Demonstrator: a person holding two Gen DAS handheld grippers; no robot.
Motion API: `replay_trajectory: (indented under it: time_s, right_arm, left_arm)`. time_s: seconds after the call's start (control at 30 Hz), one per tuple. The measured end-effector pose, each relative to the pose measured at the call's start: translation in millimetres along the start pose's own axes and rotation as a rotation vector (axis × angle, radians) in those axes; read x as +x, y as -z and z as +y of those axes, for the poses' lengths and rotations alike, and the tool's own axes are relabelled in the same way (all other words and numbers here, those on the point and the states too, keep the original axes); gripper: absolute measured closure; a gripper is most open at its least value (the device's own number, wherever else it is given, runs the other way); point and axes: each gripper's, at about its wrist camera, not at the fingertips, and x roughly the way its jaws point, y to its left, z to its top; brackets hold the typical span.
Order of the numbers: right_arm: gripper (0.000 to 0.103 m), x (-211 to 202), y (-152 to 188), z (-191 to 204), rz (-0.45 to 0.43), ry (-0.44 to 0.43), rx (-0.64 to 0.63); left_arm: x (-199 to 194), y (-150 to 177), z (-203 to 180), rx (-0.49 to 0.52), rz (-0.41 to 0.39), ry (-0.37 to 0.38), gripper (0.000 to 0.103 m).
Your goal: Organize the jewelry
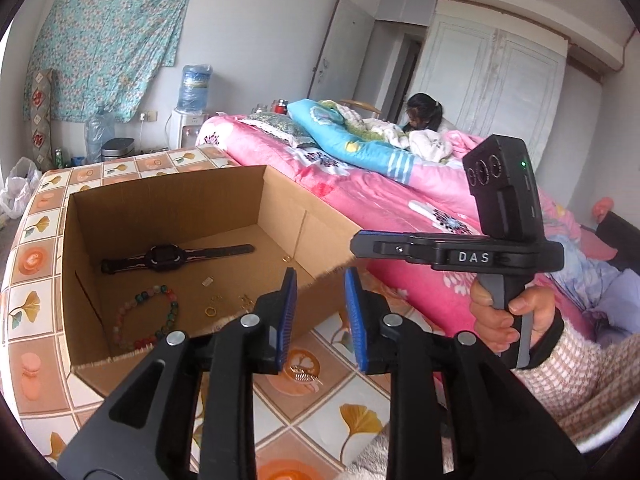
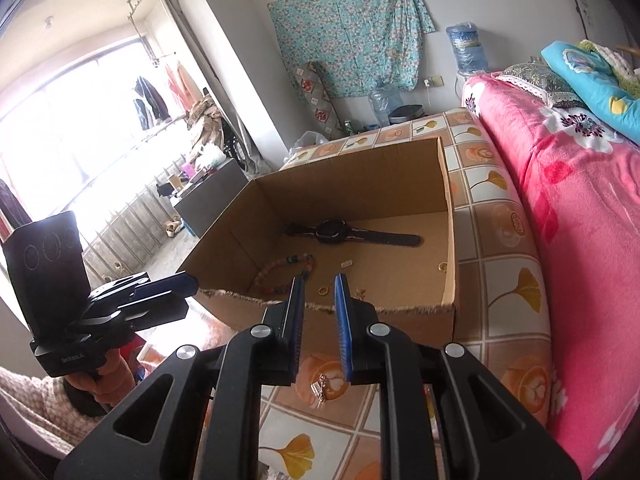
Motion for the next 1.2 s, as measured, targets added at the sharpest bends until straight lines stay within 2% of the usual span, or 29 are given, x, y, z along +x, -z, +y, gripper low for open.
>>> replay_trajectory:
  time_s: [0.1,0.2,0.27,0.37,0.57,0.8,0.93,1.1,1.2]
  right_arm:
    - [0.083,2.4,21.5,5.6,0.044,-0.011,0.011]
    - [0.078,10.1,43.4,7.5,0.096,-0.003,0.032]
    - [0.078,16.9,56.2,6.6,0.129,0.012,0.048]
    - [0.078,25.3,70.6,0.3,0.164,0.042,0.092]
    - [0.078,35.3,82.4,-11.4,0.191,0.064,0.165]
    - [0.078,39.1,84.7,-16.9,0.193,0.066,0.187]
    - [0.078,41.0,83.5,-19.3,0.193,0.066,0.195]
    - [0.078,41.9,83.2,-21.1,0.191,0.064,0.202]
    - [0.078,41.9,84.0,-20.2,0.189,0.062,0.203]
  left_arm:
    - [-4.7,20.2,-12.3,0.029,0.039,0.010,0.079]
    - [2.0,42.4,-16.0,0.008,0.099,0.005,0.079]
    - [11.9,56.8,-15.7,-0.005,0.143,-0.028,0.079]
    - [30.3,76.3,-16.0,0.030,0.210,-0.101,0.079]
    - [67.6,90.3,-7.3,0.054,0.286,-0.139,0.076]
    - [93.8,87.9,-6.4,0.061,0.294,-0.147,0.075]
    - [103.1,89.4,-11.1,0.105,0.294,-0.171,0.076]
    - [111.3,87.8,-15.0,0.145,0.295,-0.196,0.087]
    - [113.0,86.0,-11.6,0.140,0.300,-0.210,0.098]
